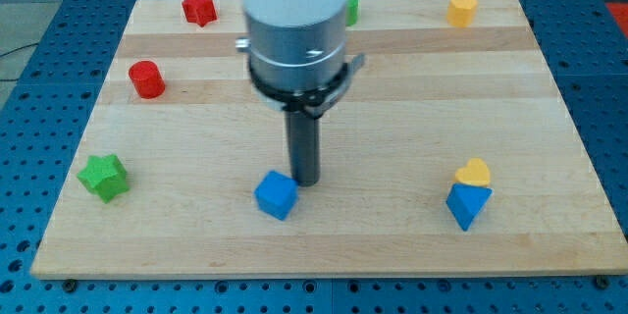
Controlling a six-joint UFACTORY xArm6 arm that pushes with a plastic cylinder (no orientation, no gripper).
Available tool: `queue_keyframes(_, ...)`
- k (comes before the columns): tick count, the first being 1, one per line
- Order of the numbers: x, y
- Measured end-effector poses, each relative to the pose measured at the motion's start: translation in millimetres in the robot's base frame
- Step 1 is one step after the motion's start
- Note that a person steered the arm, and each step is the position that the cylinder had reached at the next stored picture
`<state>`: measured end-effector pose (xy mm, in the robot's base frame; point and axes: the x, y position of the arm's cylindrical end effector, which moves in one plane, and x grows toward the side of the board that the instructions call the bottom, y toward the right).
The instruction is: Move the blue cube diagonal bottom left to the blue triangle
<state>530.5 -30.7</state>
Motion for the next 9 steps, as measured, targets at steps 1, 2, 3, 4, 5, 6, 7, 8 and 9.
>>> queue_keyframes(1, 54, 20)
queue_keyframes(2, 66, -81)
queue_keyframes(3, 26, -127)
queue_keyframes(4, 2, -42)
queue_keyframes(5, 40, 8)
queue_keyframes(6, 52, -74)
queue_keyframes(7, 70, -33)
queue_keyframes(8, 27, 24)
queue_keyframes(9, 37, 89)
